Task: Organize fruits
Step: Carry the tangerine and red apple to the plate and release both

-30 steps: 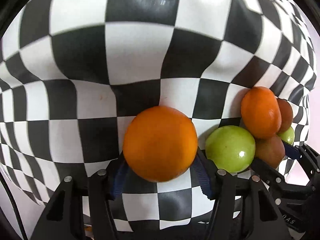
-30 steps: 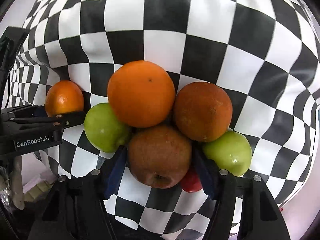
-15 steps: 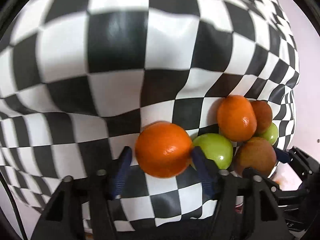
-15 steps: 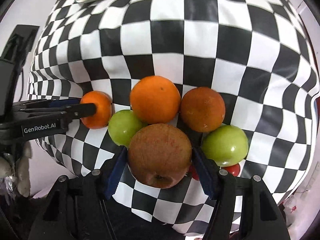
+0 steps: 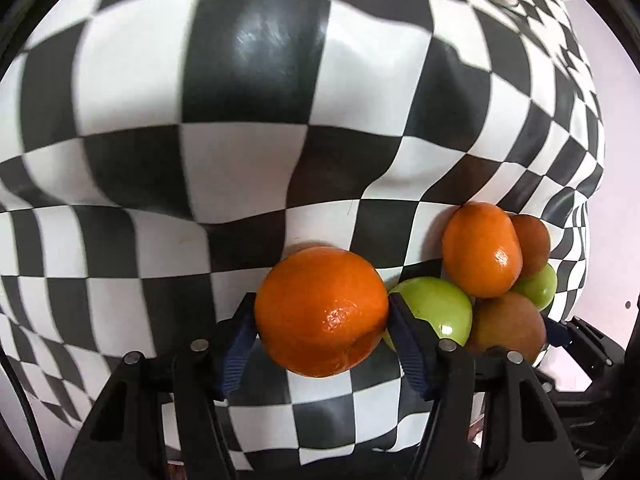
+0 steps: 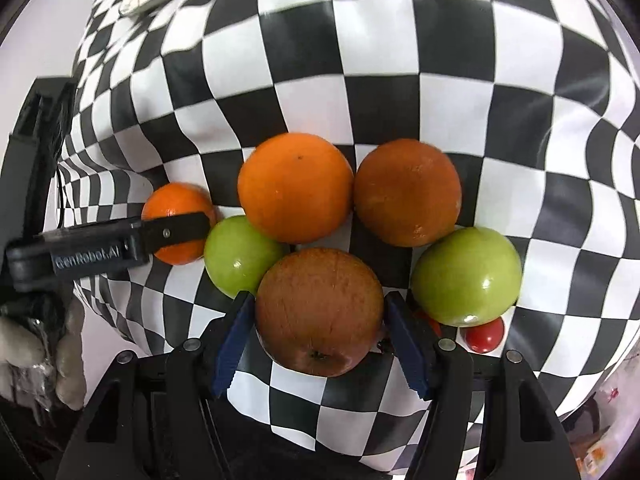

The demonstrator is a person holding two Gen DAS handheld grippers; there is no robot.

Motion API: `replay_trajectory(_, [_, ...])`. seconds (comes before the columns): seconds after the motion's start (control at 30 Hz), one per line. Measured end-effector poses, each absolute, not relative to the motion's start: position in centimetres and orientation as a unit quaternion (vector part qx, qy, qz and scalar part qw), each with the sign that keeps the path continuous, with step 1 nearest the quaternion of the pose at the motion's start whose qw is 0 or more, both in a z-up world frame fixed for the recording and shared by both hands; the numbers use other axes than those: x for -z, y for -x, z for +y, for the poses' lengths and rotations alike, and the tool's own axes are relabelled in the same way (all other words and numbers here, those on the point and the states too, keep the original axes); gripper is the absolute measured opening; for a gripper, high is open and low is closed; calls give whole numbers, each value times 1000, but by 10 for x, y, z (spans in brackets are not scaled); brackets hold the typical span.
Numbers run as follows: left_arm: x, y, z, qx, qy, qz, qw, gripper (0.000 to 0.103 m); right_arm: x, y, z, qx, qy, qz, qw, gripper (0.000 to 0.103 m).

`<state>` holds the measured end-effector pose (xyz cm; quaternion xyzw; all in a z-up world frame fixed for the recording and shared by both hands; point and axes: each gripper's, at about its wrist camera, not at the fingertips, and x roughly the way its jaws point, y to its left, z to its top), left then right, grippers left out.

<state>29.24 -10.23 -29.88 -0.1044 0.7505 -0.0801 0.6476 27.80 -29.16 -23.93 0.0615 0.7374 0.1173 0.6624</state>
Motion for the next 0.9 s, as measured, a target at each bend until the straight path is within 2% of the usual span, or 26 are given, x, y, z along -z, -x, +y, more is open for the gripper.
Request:
replay_trajectory(0.23, [236, -297, -73, 96, 121, 719, 678, 61, 197, -282, -314, -130, -99, 718, 677, 69])
replay_trajectory(0.4, [168, -329, -53, 108, 131, 674, 719, 61, 159, -297, -323, -145, -124, 690, 698, 69])
replay_trajectory(0.57, [126, -379, -67, 100, 117, 631, 760, 61, 126, -337, -308, -158, -135, 648, 733, 69])
replay_trajectory(0.7, [116, -417, -59, 79, 89, 614, 780, 61, 120, -384, -293, -154, -133, 625, 754, 69])
replay_trajectory(0.9, [127, -467, -51, 57, 44, 616, 785, 61, 138, -456, -279, -130, -140, 622, 759, 69])
